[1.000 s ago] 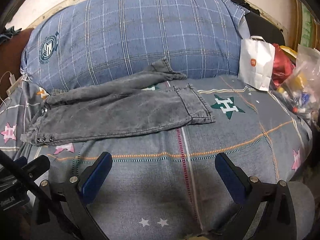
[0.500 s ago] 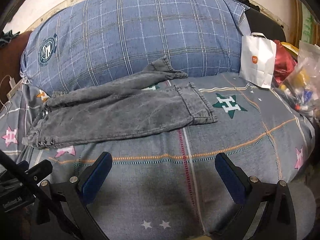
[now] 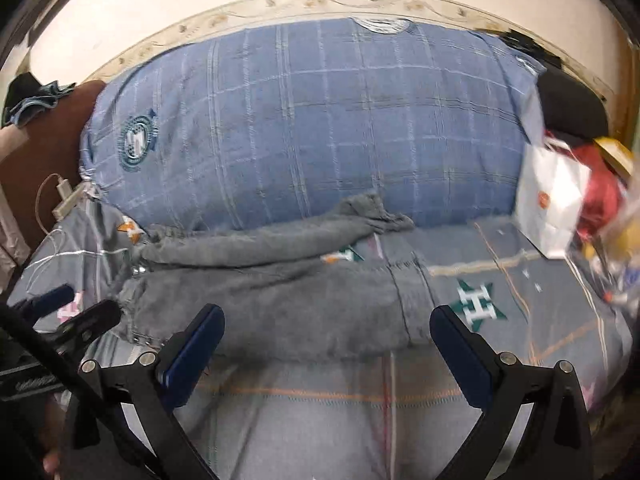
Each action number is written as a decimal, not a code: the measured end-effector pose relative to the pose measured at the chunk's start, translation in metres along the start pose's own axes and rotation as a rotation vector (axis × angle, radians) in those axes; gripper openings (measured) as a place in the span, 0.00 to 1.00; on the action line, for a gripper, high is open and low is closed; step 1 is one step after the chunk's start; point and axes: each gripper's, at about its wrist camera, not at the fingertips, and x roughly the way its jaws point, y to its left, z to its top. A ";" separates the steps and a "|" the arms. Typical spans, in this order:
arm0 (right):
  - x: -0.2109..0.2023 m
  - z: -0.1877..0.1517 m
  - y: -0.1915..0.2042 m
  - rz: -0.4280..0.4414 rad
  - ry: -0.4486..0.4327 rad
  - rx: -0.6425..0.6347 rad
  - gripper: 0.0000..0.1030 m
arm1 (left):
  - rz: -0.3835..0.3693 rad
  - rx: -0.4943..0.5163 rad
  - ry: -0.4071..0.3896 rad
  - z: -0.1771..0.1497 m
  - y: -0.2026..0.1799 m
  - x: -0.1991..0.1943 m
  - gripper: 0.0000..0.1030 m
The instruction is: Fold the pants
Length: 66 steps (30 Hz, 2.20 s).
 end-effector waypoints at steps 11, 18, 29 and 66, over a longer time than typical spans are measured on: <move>0.052 0.055 -0.016 -0.068 -0.023 0.022 1.00 | 0.032 -0.042 0.012 0.046 0.013 0.052 1.00; 0.075 0.045 -0.021 -0.062 -0.076 0.021 1.00 | 0.007 -0.011 -0.080 0.027 0.003 0.062 1.00; 0.095 0.032 -0.033 -0.060 -0.040 0.043 1.00 | 0.019 0.094 -0.070 0.016 -0.014 0.063 1.00; 0.109 0.035 -0.049 -0.025 -0.001 0.087 0.99 | 0.041 -0.020 -0.036 0.030 0.010 0.088 1.00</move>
